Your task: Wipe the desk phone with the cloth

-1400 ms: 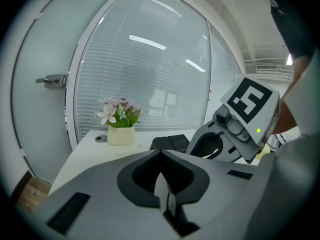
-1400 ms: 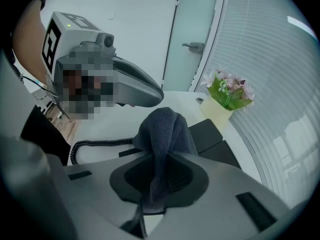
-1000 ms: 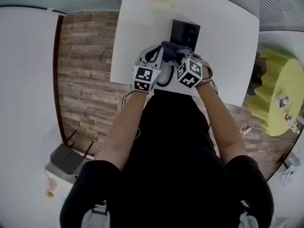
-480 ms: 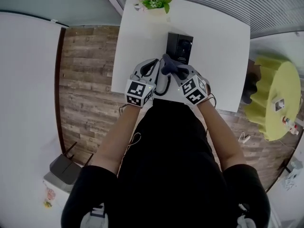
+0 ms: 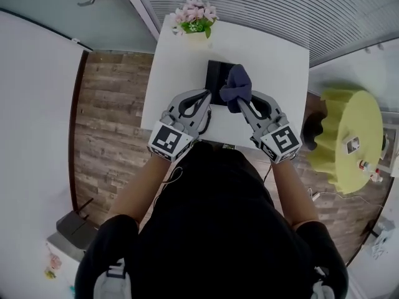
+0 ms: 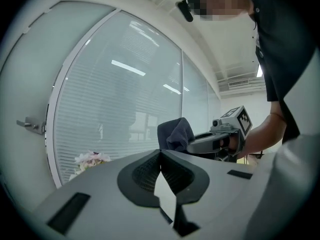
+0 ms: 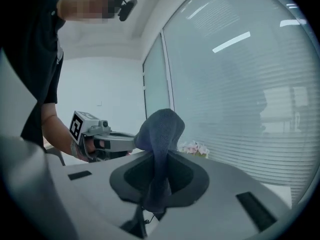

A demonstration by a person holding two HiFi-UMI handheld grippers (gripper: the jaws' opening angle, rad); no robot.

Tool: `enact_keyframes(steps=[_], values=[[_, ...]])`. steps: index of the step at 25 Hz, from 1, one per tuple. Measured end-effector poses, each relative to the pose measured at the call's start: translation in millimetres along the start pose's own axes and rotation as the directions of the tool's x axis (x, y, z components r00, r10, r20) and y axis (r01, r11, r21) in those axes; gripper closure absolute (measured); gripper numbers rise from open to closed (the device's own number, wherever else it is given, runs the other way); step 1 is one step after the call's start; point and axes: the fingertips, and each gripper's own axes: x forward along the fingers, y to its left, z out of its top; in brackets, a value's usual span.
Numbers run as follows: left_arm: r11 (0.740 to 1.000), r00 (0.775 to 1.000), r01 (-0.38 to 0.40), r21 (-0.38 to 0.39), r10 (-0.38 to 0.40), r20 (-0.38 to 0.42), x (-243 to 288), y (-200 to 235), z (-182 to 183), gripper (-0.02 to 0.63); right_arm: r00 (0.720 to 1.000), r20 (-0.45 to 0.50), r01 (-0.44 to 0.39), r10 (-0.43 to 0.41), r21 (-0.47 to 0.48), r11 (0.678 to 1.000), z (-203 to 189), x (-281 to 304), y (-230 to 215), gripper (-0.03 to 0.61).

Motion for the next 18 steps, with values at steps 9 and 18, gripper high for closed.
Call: enact_keyframes(steps=[9, 18], values=[[0.999, 0.997, -0.006, 0.053, 0.002, 0.082, 8, -33, 53, 0.604, 0.993, 0.117, 0.026, -0.018, -0.07, 0.997, 55, -42, -3, 0.515], [0.998, 0.998, 0.006, 0.063, -0.009, 0.055, 21, -45, 61, 0.604, 0.981, 0.191, 0.044, -0.032, -0.061, 0.997, 69, -52, -10, 0.515]])
